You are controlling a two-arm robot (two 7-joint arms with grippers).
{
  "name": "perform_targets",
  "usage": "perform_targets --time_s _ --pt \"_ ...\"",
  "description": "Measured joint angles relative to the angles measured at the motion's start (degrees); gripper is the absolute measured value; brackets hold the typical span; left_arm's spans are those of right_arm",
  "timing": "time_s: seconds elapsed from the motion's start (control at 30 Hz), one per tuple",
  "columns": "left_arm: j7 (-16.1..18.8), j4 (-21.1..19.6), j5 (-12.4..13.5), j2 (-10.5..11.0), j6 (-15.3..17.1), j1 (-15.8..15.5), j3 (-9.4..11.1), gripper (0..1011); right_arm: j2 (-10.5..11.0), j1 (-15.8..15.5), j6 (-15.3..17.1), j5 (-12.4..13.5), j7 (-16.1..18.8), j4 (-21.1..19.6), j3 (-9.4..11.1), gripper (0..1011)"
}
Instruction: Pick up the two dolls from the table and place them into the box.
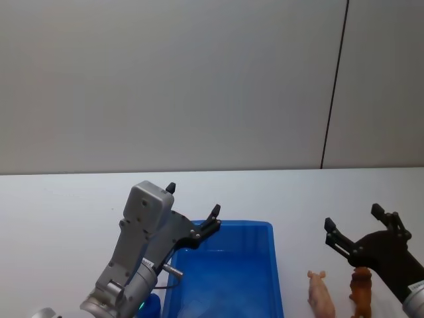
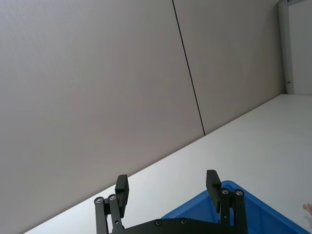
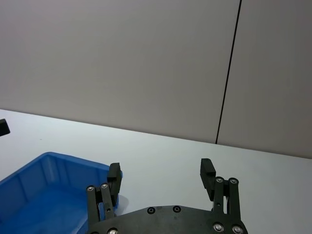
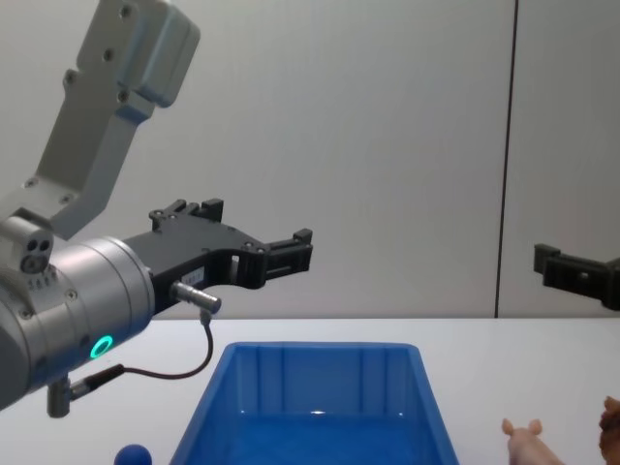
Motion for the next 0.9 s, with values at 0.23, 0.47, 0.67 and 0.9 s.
perform_targets --time_s 0.23,0.47,0.67,0.9 --pt "0.00 0.00 0.00 0.00 0.00 0.00 0.00 1002 -0.58 -0.68 2.24 -1.06 -3.00 -0.93 -0.31 1001" --pt "0.00 0.00 0.00 0.00 0.00 0.00 0.00 1002 -1.45 -2.01 5.82 -2.40 -7.34 -2.08 -0.91 1001" --pt "0.00 0.00 0.00 0.00 0.00 0.00 0.00 1002 -2.30 -3.49 8.81 -3.18 -10.87 -2.75 -1.48 1001" --pt "0.00 0.00 0.00 0.00 0.00 0.00 0.00 1001 -3.18 -5.07 11.39 -3.31 -13.86 -2.65 -1.97 1001"
